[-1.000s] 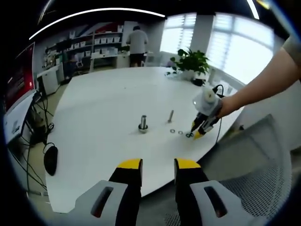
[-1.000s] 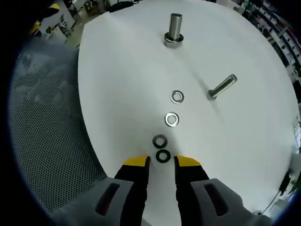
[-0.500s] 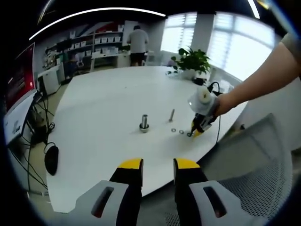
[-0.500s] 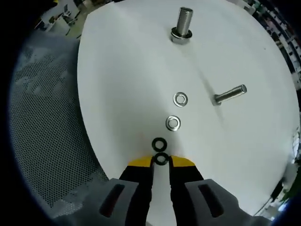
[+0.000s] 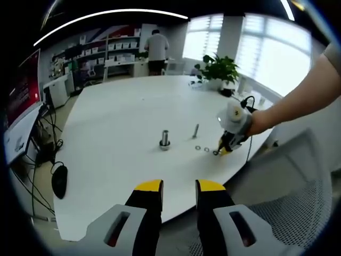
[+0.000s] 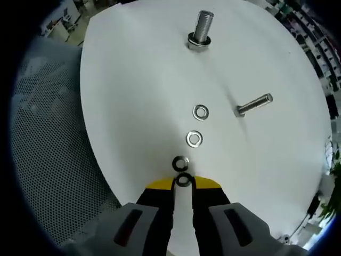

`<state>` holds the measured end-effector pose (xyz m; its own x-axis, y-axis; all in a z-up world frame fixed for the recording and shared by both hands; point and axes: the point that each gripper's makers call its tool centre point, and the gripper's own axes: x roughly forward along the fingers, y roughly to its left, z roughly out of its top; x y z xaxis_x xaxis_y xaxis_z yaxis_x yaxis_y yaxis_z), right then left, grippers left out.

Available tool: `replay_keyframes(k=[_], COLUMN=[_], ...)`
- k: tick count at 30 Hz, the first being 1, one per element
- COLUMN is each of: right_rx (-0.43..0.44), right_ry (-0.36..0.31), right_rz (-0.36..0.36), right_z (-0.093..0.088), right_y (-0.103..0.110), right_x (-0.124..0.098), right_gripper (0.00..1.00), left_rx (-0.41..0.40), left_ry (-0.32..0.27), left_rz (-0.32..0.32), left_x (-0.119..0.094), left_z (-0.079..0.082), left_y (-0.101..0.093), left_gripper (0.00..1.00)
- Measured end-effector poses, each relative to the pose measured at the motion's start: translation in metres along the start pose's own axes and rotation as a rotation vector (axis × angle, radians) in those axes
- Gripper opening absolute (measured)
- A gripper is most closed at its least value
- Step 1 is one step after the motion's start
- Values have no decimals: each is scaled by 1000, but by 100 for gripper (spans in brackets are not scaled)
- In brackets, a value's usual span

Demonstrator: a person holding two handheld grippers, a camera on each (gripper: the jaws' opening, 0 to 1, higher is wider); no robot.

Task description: Place the washer onto the threaded stud by aligning its center hole with the stud, sliding it down to the base, and recovering from edge contact or off-axis alignment until the washer reaches the visible bottom stop.

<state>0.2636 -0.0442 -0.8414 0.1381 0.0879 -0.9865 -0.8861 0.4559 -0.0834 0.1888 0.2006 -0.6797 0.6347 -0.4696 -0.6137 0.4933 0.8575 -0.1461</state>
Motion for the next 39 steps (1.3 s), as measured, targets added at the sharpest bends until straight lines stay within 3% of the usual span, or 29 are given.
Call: replay_keyframes(k=[5, 7, 14, 17, 19, 20, 24, 28, 33, 39], right_rx=[64, 112, 114, 148, 118, 75, 90, 8, 24, -21], right_ry=[-1, -38, -121, -152, -131, -128, -174, -206, -214, -209], right_rz=[0, 7, -42, -30, -15, -40, -46, -89, -87, -86], right_z=[-6, 0, 27, 41, 42, 45, 61, 78, 88, 95], right_y=[-6, -9, -36, -44, -43, -47, -54, -61, -70, -73], right_x=[-4, -9, -30, -38, -38, -40, -49, -59, -61, -57], right_gripper=[13, 13, 13, 13, 13, 13, 13, 13, 14, 14], left_rx=[2, 4, 2, 3, 3, 3, 3, 5, 6, 11], left_ry=[-1, -2, -6, -7, -5, -4, -2, -3, -1, 3], left_rz=[0, 0, 3, 3, 4, 4, 6, 6, 8, 10], left_x=[0, 0, -1, -1, -1, -1, -1, -1, -1, -1], left_z=[0, 1, 1, 1, 1, 1, 0, 1, 0, 0], left_y=[0, 0, 1, 1, 1, 1, 2, 2, 2, 2], left_gripper=[22, 22, 22, 22, 22, 22, 21, 21, 21, 21])
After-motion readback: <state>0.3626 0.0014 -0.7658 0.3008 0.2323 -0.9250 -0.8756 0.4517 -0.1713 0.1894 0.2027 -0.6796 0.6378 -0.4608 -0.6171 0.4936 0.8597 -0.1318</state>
